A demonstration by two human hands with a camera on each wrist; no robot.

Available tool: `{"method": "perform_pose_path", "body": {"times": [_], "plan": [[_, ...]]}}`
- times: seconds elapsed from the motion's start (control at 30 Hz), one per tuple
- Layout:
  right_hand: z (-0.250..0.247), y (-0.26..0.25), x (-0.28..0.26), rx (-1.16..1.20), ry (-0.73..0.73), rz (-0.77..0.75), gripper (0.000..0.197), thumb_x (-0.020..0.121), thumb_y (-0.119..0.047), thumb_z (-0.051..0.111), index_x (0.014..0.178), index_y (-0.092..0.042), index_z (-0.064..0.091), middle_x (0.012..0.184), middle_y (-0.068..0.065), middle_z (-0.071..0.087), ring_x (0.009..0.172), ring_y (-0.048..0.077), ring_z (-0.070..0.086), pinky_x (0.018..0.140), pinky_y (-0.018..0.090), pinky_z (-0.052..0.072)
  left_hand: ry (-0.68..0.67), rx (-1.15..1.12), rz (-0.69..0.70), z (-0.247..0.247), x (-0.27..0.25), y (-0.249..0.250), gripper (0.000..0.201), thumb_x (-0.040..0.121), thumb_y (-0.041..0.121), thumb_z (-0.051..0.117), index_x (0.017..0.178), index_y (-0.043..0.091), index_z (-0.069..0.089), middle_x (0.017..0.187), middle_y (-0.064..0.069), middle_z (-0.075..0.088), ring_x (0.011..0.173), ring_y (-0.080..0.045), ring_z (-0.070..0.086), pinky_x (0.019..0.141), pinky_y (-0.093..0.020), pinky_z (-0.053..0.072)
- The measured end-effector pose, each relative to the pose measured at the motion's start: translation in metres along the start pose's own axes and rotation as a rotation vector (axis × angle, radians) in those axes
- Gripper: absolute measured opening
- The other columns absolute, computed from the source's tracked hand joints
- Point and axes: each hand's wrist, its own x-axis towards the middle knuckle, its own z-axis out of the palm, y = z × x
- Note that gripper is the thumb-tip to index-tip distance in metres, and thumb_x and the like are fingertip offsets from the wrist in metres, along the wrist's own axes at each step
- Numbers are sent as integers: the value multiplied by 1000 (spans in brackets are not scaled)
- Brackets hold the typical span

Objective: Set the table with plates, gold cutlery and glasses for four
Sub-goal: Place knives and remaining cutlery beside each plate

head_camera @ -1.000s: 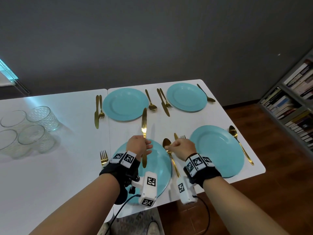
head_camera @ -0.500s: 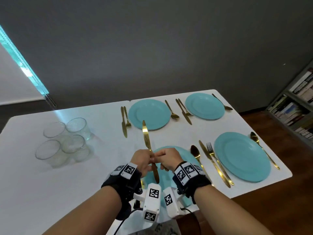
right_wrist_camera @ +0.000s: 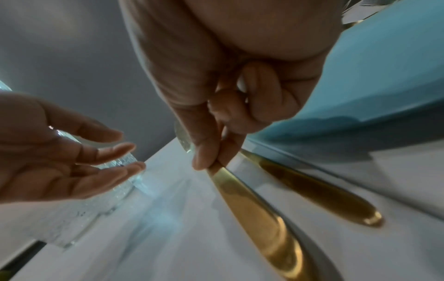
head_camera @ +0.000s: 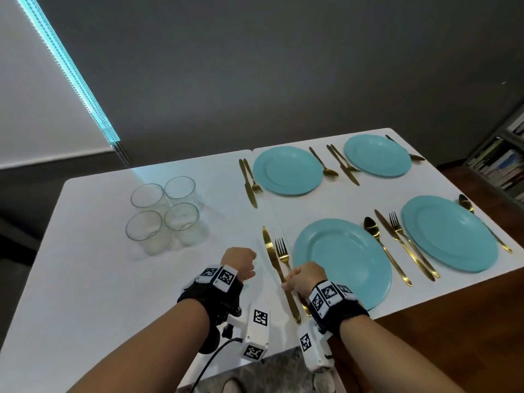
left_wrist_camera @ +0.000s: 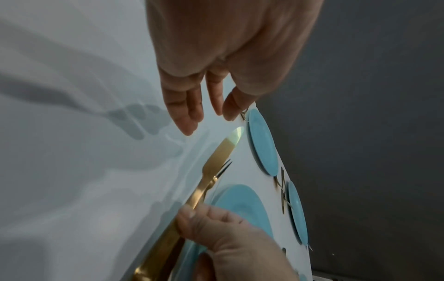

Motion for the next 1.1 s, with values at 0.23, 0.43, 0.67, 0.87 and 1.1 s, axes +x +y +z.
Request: {"method": "perform_pose_path", "body": {"times": [0.23,0.43,0.67,0.87,1.1], "plan": [[26,-1,4,-202,76,77,24,81,-21,69,93,0,70,101,8,72,94,21,69,83,28,57,21,-8,-29,-14,2,-7,17,92,1,47,83,10,56,73,-1,47,89,-23,50,60,-25,45],[31,-4,8,-260,112,113,32,74,-27,78,96,-5,71,97,7,73,89,20,69,83,30,58,5,-4,-6,-16,2,-8,15,91,1,48,100,8,58,74,0,47,86,-23,52,60,-25,46],[29,-4,10,-315,129,132,32,70,-28,80,91,-7,70,95,4,72,85,19,68,73,24,55,-5,-10,5,-16,2,-9,14,92,1,48,84,12,52,75,0,47,91,-23,50,60,-24,46],[28,1,13,-330,150,140,37,67,-37,82,83,-12,60,89,2,67,72,17,57,62,23,47,-2,-24,5,-14,0,-9,24,92,2,49,72,17,49,74,0,48,93,-23,49,58,-24,46],[28,9,16,-273,177,140,36,68,-35,82,72,-11,55,89,3,68,71,19,59,64,25,50,7,-22,-3,-11,-4,-11,28,91,2,49,69,18,47,74,0,48,92,-23,50,58,-25,46]]}}
